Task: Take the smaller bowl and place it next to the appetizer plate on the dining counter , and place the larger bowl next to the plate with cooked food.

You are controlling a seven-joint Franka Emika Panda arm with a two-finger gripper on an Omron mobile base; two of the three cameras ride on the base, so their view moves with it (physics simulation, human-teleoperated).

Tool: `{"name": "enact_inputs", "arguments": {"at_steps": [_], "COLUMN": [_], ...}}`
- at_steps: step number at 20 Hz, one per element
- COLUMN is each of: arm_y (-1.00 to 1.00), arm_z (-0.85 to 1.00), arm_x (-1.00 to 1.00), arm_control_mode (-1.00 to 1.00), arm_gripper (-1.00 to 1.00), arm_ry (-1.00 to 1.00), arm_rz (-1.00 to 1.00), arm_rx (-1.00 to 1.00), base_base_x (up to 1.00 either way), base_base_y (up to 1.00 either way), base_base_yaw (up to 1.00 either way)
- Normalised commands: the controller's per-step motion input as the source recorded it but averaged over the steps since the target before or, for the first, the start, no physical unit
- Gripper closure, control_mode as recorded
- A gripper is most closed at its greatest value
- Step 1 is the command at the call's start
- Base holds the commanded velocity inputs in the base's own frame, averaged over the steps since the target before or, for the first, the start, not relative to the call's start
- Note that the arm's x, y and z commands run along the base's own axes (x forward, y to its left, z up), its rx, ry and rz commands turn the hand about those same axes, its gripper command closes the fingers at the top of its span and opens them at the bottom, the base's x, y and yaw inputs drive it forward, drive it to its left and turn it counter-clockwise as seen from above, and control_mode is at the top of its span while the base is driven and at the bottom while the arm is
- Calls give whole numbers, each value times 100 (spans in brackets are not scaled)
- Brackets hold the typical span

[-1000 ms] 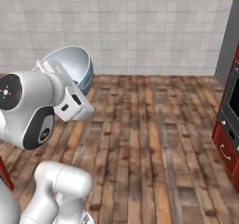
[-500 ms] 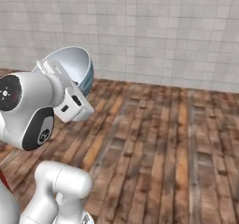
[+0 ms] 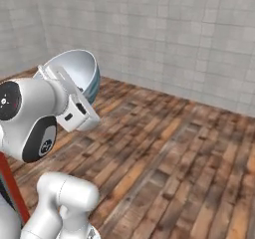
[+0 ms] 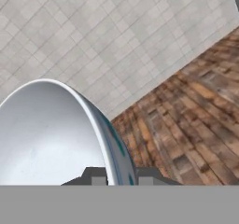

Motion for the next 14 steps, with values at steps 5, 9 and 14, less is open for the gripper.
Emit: {"name": "enact_inputs", "arguments": {"at_steps": [5, 9, 14], "arm_y": [0, 0, 0], "arm_z": [0, 0, 0], "arm_x": [0, 0, 0], "arm_control_mode": [100, 100, 100], "arm_gripper": [100, 100, 100], "arm_ry": [0, 0, 0], "arm_rz": [0, 0, 0], "arm_rx": [0, 0, 0], "base_base_x": [86, 87, 93], "base_base_y": [-4, -16, -20], "base_base_yaw": [58, 57, 56]}}
